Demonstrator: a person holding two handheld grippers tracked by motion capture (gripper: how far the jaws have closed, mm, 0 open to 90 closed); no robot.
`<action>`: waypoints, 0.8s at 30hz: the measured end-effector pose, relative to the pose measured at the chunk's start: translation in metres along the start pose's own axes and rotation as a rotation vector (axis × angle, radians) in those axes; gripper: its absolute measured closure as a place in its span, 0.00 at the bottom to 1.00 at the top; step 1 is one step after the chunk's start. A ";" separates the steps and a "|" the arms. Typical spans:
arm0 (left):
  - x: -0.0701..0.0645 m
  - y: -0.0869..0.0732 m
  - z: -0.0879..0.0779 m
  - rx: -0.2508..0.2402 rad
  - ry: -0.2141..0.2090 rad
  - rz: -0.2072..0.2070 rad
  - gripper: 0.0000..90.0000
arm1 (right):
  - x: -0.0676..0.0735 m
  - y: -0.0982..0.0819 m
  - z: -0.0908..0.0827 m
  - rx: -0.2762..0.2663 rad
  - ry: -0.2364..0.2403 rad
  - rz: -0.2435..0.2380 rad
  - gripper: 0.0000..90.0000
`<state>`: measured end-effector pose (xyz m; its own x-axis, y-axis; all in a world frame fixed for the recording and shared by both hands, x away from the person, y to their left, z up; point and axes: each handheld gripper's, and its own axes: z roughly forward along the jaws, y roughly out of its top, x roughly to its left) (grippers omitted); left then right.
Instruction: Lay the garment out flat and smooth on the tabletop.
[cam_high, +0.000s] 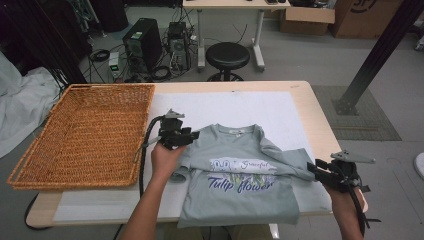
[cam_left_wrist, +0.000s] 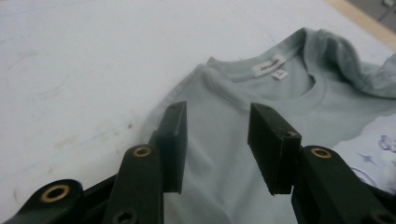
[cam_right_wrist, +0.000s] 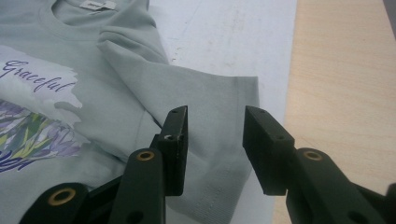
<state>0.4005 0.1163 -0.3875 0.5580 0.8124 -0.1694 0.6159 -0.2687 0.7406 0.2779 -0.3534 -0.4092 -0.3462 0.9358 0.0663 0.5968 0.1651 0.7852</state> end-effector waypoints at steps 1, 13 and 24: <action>0.001 0.003 0.005 0.016 0.005 0.007 0.66 | 0.000 0.000 0.000 -0.005 0.006 0.002 0.67; 0.011 -0.004 0.044 0.179 0.099 0.103 0.71 | 0.001 0.007 0.005 -0.070 0.073 0.023 0.64; 0.020 -0.006 0.030 0.099 0.138 -0.029 0.98 | -0.001 0.024 0.016 -0.135 0.141 -0.007 0.62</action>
<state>0.4242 0.1187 -0.4147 0.4616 0.8821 -0.0943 0.6864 -0.2878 0.6679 0.3048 -0.3457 -0.4004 -0.4539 0.8802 0.1389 0.4947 0.1192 0.8609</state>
